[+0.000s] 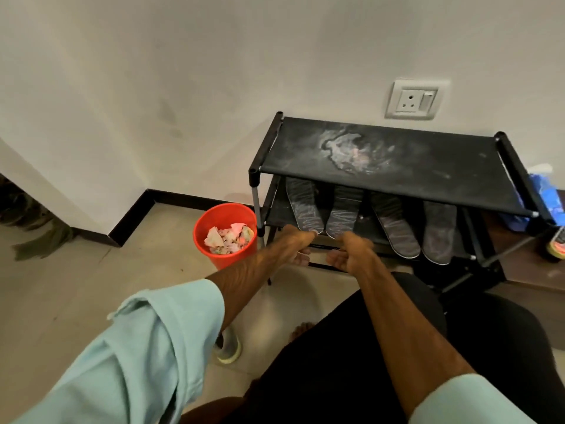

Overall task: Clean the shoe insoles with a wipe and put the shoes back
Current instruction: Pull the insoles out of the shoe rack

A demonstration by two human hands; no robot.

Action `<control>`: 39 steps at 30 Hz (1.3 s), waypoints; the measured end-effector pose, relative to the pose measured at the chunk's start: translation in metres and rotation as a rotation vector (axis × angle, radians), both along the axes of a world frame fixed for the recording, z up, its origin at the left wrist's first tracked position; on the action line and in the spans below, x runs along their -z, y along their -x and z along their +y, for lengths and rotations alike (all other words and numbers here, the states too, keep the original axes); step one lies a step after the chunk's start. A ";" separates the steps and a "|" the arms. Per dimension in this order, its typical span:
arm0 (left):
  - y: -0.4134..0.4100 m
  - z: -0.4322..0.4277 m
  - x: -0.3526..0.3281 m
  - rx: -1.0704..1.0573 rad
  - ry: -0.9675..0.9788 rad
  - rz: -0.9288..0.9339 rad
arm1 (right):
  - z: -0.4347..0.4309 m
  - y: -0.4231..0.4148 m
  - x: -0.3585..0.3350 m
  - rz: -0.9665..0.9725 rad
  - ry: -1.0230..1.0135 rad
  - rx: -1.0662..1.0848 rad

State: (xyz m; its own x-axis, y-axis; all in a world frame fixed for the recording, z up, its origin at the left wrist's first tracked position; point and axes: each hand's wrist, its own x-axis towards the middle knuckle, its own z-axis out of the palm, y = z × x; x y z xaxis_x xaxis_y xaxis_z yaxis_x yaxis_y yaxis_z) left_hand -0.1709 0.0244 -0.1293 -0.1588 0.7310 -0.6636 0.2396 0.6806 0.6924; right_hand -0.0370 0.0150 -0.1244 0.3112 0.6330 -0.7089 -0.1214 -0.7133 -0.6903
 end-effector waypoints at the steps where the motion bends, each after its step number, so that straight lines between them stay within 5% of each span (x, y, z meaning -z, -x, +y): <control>1: -0.002 0.002 0.005 -0.058 -0.020 -0.030 | 0.001 0.000 0.002 0.026 -0.002 0.054; 11: -0.005 0.012 0.025 -0.353 -0.006 -0.363 | 0.011 0.002 0.006 0.183 -0.034 0.342; 18: -0.001 0.026 0.029 -0.407 -0.042 -0.399 | 0.019 0.006 0.012 0.171 -0.041 0.391; 28: 0.018 0.019 0.011 -0.299 -0.010 -0.421 | 0.016 0.011 0.005 0.265 0.018 0.256; 39: 0.082 -0.053 -0.054 -0.194 -0.066 -0.412 | -0.061 0.028 -0.051 0.537 -0.141 0.183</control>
